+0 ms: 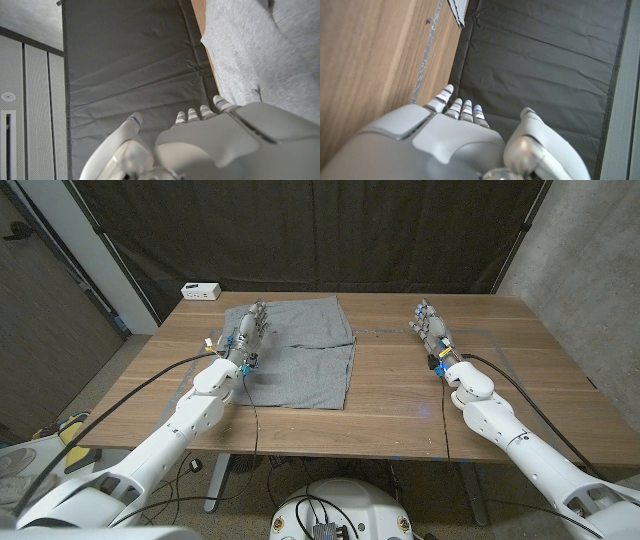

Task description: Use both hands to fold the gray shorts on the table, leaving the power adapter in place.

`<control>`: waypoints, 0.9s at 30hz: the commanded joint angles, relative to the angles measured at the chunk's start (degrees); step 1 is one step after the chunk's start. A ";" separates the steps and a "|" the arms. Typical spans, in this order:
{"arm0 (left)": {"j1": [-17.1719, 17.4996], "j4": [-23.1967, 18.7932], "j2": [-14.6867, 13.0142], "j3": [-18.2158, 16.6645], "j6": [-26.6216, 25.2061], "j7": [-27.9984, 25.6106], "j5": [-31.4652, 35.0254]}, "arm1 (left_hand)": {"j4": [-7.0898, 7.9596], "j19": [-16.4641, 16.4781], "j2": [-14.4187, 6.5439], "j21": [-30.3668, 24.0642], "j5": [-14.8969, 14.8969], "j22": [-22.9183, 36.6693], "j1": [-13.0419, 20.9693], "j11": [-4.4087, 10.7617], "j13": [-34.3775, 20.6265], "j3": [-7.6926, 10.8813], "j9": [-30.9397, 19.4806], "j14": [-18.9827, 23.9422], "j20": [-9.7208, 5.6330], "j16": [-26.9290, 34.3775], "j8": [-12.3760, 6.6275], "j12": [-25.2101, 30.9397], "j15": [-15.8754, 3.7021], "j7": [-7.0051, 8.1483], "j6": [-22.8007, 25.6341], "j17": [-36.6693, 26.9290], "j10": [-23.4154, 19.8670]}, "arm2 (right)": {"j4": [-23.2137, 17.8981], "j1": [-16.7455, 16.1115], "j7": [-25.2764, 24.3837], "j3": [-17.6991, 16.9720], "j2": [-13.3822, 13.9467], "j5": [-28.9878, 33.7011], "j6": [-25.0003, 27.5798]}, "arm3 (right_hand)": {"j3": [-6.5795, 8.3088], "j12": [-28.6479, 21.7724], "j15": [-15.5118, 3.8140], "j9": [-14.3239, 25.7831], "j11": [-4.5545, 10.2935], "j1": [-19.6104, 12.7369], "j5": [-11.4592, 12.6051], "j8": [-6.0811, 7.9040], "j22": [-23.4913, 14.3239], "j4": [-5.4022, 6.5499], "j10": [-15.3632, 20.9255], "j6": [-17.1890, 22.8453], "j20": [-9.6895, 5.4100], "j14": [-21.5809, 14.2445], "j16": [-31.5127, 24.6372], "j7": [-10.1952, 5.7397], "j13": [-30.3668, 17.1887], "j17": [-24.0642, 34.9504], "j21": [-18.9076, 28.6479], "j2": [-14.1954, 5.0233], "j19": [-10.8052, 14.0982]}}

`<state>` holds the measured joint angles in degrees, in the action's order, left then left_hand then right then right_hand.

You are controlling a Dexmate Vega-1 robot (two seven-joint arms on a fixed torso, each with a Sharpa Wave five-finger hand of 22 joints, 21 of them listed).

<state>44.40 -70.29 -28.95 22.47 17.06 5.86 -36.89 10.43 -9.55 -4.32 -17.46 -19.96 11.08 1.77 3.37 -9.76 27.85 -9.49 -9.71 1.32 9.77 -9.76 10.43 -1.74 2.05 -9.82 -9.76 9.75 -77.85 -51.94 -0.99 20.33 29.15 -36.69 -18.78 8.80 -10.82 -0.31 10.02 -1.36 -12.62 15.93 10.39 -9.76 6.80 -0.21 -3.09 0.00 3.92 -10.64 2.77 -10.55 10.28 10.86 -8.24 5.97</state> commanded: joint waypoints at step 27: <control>7.15 -16.78 -6.75 -0.89 -3.66 -19.15 15.44 | -1.66 -5.77 -4.21 0.10 -0.13 -0.07 1.52 0.50 -0.31 0.55 -0.31 -8.64 1.08 1.32 -1.71 1.98 0.84 1.14 -4.52 0.16 5.27 | -8.71 -0.55 -4.43 2.09 7.16 10.52 4.67 | 1.99 -0.77 2.42 0.32 -1.76 -3.49 -0.09 0.89 -0.22 -2.36 1.78 1.53 2.08 -1.85 -0.71 0.58 -0.23 -0.02 0.79 0.18 1.89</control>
<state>48.03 -81.75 -32.13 23.54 13.84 -8.42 -25.45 9.49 -9.83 -4.85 -17.46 -19.96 10.92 2.35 3.57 -9.86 28.32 -9.60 -9.91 1.67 10.61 -10.85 11.76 -1.52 2.68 -10.00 -9.59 9.95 -81.35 -51.33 0.28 21.02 34.55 -32.47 -16.68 10.62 -11.26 1.86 10.29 -2.97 -15.13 15.92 11.05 -9.74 4.98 1.25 -2.14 1.69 2.36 -11.08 3.06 -10.54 10.12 11.31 -8.15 7.65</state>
